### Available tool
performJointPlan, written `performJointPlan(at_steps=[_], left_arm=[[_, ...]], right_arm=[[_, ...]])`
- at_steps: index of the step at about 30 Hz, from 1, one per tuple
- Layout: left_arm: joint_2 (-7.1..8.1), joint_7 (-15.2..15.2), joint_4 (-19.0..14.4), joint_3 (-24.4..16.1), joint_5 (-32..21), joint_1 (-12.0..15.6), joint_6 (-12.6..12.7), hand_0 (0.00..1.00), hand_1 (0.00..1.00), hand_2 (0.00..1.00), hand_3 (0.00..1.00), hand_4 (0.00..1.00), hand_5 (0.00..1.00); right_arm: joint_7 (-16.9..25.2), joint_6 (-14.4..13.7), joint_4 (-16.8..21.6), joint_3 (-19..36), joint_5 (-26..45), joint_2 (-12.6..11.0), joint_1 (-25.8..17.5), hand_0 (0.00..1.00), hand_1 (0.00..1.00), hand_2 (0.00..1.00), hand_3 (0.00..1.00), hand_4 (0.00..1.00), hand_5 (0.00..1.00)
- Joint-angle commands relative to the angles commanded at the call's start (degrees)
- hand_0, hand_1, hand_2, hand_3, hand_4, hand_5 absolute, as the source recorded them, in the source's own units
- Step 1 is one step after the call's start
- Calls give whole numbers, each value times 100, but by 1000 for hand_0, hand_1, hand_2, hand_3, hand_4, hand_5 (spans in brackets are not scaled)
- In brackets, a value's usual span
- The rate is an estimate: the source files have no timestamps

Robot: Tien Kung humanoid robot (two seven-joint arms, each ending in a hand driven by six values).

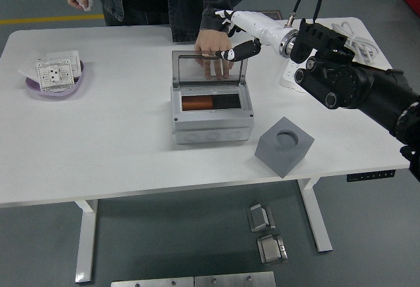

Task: Pick up the cylinder from the cube,place it in the box,flap close box

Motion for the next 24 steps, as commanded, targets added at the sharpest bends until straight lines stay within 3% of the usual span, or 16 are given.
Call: performJointPlan(at_steps=[5,13,24], left_arm=[[-17,14,7,-53,65,26,-3,664,664,566,603,620,247],[-52,-10,5,3,-10,70,11,665,664,566,603,619,247],[-92,-93,5,236,-298,189,37,665,665,565,602,619,249]], right_arm=[[25,-106,178,-104,-15,-22,-161,753,698,776,929,782,420],[84,-419,869,-70,-303,-192,-411,753,693,773,924,772,410],[-127,-594,2064,601,-1362,-825,-838,753,694,769,923,783,449]])
